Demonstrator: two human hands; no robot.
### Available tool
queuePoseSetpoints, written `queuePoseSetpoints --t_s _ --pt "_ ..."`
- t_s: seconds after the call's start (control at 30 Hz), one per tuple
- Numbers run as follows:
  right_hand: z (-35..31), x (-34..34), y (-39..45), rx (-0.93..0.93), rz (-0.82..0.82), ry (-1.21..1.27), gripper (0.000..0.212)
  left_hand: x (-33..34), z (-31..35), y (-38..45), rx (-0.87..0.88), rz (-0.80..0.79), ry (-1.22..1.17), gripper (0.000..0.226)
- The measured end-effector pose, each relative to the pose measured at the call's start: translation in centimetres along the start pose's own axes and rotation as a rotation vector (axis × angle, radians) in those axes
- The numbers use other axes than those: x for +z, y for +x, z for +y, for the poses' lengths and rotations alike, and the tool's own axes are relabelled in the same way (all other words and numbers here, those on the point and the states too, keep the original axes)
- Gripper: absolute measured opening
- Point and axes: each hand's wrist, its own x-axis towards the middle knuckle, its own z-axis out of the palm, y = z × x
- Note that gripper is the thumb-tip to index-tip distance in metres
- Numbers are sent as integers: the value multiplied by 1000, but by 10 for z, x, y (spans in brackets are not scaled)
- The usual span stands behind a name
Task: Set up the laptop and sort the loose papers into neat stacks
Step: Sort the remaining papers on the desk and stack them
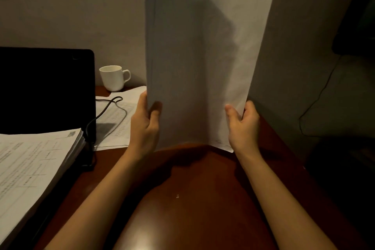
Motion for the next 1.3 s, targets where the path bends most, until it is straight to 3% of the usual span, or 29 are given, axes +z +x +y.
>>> queuePoseSetpoints --t_s 0.07,0.2,0.27,0.4,0.57,0.6,0.67,0.7,0.77,0.83,0.9,1.0,1.1,1.2,1.3 --pt "-5 -1 -2 -26 0 80 11 -2 -2 -1 3 28 -50 22" --pt "-3 -4 -4 -24 110 199 15 -6 -6 0 -42 35 -197 21" --pt "0 -3 -6 -44 85 194 12 -5 -8 -2 -92 29 -223 20" --pt "6 0 -6 -4 -35 117 13 -2 -16 -6 -218 -93 -132 43" --pt "18 -4 7 56 84 32 9 -4 -25 -10 -361 -407 69 42" --pt "21 -5 10 81 131 23 9 -3 -26 -11 -354 -432 94 37" --pt "30 -7 15 172 194 20 11 -3 -24 -9 -290 -311 147 26" --pt "35 -8 18 243 194 19 12 -4 -27 -7 -253 -214 248 34" --pt "46 -9 21 392 137 -38 18 -8 -36 -1 -258 -181 760 56" --pt "57 -10 22 466 40 -216 20 -14 -49 -1 -463 -404 1191 93" --pt "61 -13 24 498 9 -371 20 -17 -56 -3 -619 -544 1272 108" --pt "62 -21 32 515 19 -538 22 -12 -59 -1 -583 -537 1232 94" --pt "60 -29 36 530 -5 -653 21 -2 -51 -3 -410 -606 1280 54" --pt "58 -30 33 527 -60 -541 20 5 -41 -6 -268 -615 1175 28" --pt "56 -28 29 587 -97 -341 19 7 -31 -7 -148 -485 971 27"
